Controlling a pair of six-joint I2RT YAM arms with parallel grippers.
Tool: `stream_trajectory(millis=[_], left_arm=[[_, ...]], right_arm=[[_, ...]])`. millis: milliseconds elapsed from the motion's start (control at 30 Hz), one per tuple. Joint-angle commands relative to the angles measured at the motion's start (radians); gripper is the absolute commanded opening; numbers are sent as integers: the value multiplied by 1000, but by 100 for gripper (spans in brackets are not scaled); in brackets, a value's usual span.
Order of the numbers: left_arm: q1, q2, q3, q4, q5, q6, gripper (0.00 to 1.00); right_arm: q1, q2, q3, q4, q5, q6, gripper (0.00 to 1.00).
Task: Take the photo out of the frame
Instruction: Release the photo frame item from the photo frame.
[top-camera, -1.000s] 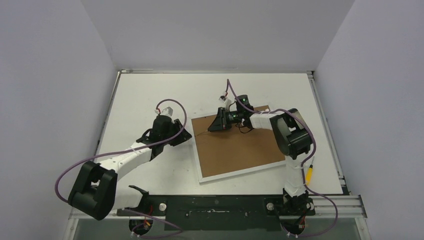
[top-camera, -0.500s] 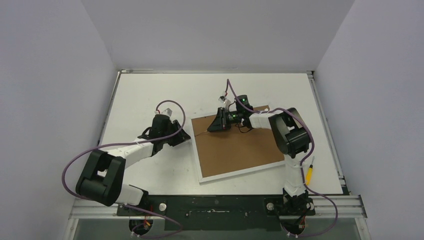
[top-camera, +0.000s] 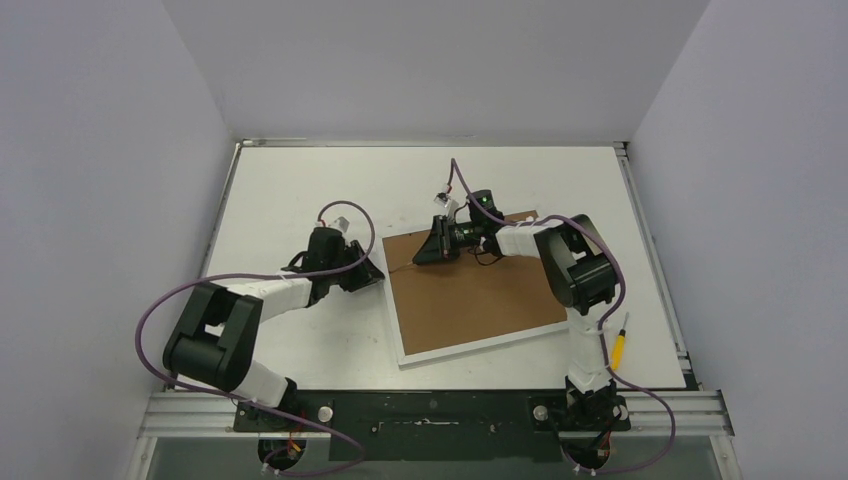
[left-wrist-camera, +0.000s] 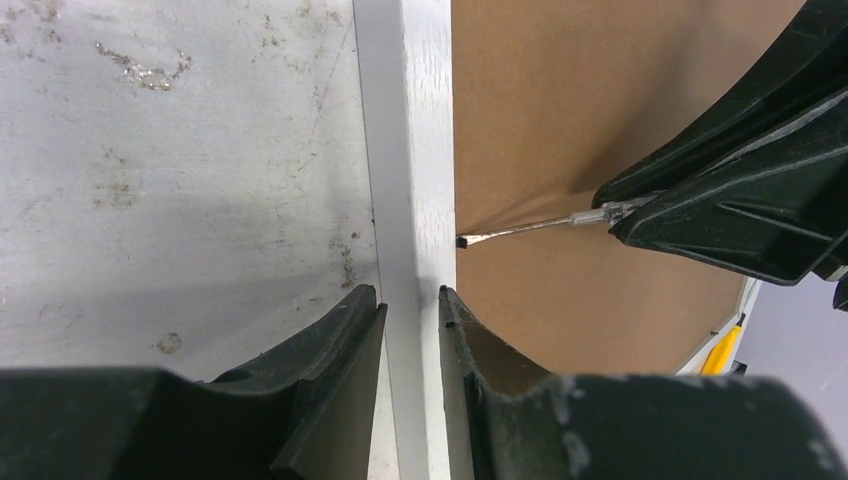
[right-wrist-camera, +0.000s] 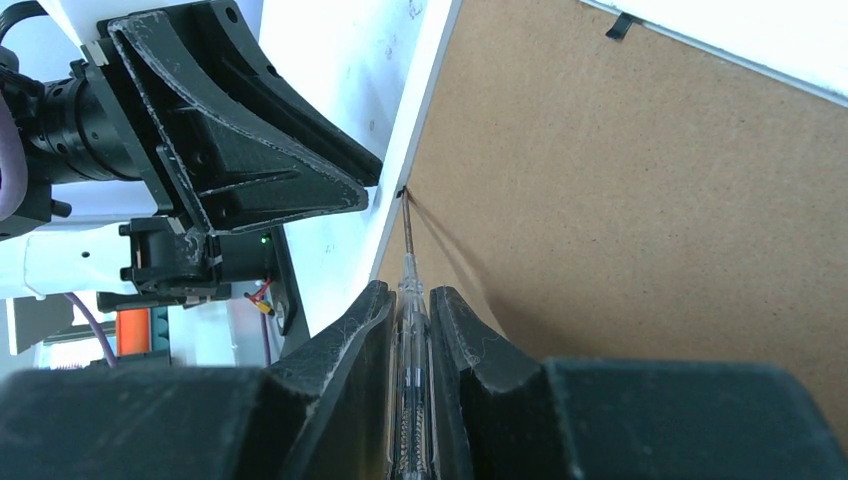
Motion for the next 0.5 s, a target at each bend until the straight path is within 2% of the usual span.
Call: stream_trajectory(millis=[0, 467], left_arm=[[13, 22, 48, 72, 32, 12, 25], [55, 69, 47, 144, 88, 13, 22]], right_arm=[[19, 27, 26, 25, 9, -21, 5], [11, 26, 40, -3, 15, -33, 5]])
